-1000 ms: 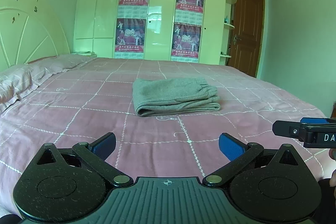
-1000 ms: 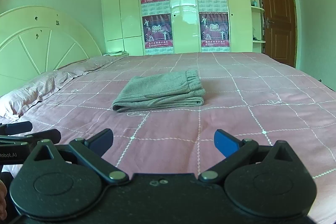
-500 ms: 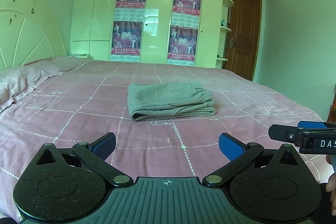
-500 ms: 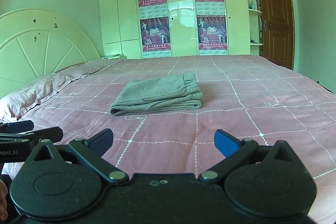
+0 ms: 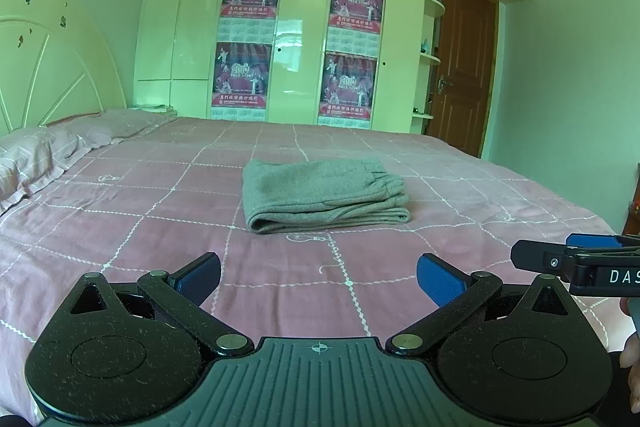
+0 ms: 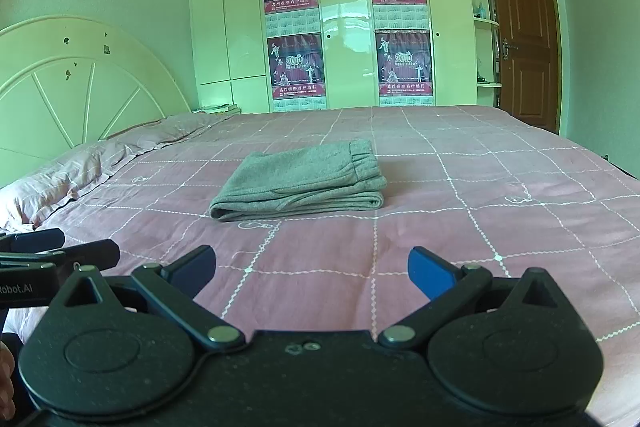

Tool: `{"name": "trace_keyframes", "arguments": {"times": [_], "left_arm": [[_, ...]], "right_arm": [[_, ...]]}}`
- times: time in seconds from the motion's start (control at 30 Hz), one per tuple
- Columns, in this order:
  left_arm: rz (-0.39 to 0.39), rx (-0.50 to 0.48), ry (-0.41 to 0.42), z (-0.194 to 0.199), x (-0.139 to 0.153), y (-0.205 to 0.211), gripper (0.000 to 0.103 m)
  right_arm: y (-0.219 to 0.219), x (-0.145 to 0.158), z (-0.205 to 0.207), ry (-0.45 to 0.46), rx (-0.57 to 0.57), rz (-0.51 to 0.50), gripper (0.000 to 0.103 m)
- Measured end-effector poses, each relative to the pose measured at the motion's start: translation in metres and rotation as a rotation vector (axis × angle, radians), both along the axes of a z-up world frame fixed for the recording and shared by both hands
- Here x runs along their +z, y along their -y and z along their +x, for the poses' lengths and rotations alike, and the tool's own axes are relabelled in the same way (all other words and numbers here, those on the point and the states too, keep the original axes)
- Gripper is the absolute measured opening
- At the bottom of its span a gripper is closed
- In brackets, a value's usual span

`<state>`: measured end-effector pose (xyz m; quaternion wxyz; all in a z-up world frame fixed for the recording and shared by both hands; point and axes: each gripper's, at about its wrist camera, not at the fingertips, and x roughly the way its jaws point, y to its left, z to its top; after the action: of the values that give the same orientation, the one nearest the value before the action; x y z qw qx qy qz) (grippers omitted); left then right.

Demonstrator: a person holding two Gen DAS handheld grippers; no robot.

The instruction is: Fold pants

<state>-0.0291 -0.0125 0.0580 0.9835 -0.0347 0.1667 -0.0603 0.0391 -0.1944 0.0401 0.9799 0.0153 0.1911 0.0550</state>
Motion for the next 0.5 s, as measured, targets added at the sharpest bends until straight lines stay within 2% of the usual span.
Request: {"name": "trace_keyframes", "arguments": {"times": [0.5], "left_arm": [[-0.018,0.014,0.024,-0.0056,0.0015,0.0,0.103]], "right_arm": [[-0.0025,0.0002,-0.0006,0.01,-0.005,0.0,0.097]]}}
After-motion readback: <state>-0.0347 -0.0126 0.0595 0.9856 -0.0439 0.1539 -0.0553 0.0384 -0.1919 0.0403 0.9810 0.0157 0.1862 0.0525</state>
